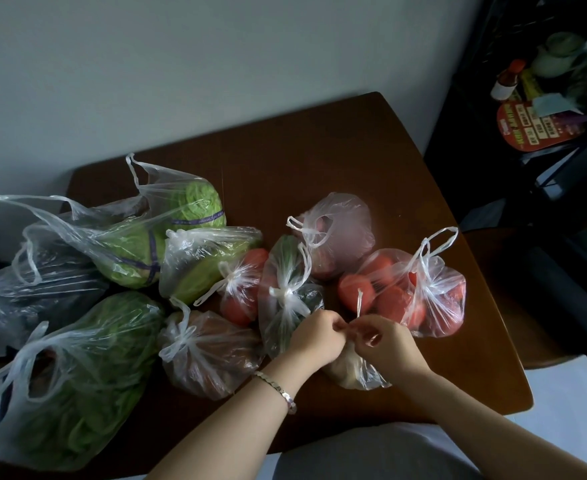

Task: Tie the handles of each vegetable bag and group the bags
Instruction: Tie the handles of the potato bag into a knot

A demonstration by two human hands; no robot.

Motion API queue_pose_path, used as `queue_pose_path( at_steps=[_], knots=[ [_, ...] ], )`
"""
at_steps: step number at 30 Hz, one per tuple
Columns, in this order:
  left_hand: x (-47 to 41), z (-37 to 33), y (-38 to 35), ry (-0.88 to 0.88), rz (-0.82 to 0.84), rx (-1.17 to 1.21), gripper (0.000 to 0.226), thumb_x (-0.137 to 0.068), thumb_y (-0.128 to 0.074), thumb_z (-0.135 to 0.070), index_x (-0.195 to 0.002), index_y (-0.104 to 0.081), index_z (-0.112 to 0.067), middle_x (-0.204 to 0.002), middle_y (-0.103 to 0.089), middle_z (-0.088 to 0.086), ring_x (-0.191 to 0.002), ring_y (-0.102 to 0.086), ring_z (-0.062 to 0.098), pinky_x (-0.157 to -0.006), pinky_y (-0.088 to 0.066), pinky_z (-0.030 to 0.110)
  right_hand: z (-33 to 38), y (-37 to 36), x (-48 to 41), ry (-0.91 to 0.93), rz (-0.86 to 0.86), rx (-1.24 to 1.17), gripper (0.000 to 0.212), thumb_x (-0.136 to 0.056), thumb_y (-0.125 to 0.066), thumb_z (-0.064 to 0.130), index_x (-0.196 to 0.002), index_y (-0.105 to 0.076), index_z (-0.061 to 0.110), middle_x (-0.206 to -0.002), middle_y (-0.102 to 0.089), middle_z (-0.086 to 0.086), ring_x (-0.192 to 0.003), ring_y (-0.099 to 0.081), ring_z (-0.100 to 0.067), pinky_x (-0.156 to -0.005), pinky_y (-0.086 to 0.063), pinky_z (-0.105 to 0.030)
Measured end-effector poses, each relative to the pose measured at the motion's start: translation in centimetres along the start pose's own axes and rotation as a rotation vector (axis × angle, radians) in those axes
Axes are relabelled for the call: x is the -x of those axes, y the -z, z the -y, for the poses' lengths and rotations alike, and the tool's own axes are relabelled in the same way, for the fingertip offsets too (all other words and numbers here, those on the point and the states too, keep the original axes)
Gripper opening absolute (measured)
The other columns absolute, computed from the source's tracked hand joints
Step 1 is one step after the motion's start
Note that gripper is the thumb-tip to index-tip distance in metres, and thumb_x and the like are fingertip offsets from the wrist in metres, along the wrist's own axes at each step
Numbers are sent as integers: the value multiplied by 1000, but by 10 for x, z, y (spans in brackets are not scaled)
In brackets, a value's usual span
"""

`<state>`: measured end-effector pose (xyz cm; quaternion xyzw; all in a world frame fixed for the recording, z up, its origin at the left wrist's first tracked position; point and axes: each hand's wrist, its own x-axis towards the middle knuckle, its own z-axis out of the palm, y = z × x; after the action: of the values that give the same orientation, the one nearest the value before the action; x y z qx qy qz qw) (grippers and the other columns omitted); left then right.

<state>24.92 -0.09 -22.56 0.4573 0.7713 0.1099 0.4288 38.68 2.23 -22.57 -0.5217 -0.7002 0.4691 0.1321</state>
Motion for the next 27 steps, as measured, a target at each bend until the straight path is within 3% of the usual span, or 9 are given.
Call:
queue_pose_path(
  at_steps=[3,8,11,16,18,22,25,27],
  knots=[
    [3,2,-2,2,-2,8,16,-84,-59,-30,-94,-70,-22,-97,-72,-1,-92,-65,17,-81,-51,30,0,-4,2,114,21,148,27,-76,-63,5,-100,-71,14,-86,-61,1,-84,-53,-14,-75,-37,-17],
    [9,5,-3,-11,-6,73,18,-84,-62,-32,-94,-71,-20,-93,-72,0,-89,-66,16,-78,-48,28,3,-5,-2,77,82,261,25,-80,-60,7,-104,-67,6,-106,-62,-12,-104,-53,-25,-87,-38,-25],
    [11,8,-2,-33,13,108,16,-83,-63,-32,-91,-71,-19,-87,-72,-1,-85,-66,15,-79,-50,30,5,-4,-3,37,85,212,20,-77,-62,6,-96,-70,4,-101,-64,-11,-96,-56,-23,-78,-37,-21],
    [16,9,-2,-81,-17,63,15,-84,-60,-32,-91,-69,-22,-90,-72,-4,-86,-66,12,-76,-51,29,6,-4,0,-93,-50,-43,16,-70,-68,2,-82,-73,11,-72,-65,2,-67,-57,-6,-60,-39,-4],
    [19,7,-3,-98,-60,31,16,-85,-58,-32,-91,-68,-21,-89,-71,-2,-86,-65,13,-70,-46,25,7,-3,-1,-176,-79,-130,16,-70,-70,2,-80,-70,14,-70,-63,4,-67,-57,-4,-61,-42,-10],
    [24,4,-5,-214,-140,-64,18,-87,-55,-29,-94,-66,-18,-88,-70,1,-84,-65,17,-66,-40,21,5,1,-8,-346,-17,-238,18,-69,-75,8,-81,-62,11,-71,-62,-1,-69,-58,-13,-60,-43,-20],
    [24,7,-5,-245,-127,-54,17,-87,-54,-28,-95,-67,-19,-91,-71,0,-85,-66,16,-69,-44,21,5,5,-13,-417,52,-237,18,-69,-77,10,-81,-64,7,-67,-57,0,-60,-51,-10,-47,-41,-13],
    [23,11,-5,-246,-97,-15,15,-87,-55,-28,-93,-66,-20,-91,-71,-3,-86,-66,13,-75,-49,24,8,9,-16,-435,152,-231,14,-73,-73,7,-70,-59,11,-61,-52,1,-52,-45,-8,-37,-35,-9]
  ],
)
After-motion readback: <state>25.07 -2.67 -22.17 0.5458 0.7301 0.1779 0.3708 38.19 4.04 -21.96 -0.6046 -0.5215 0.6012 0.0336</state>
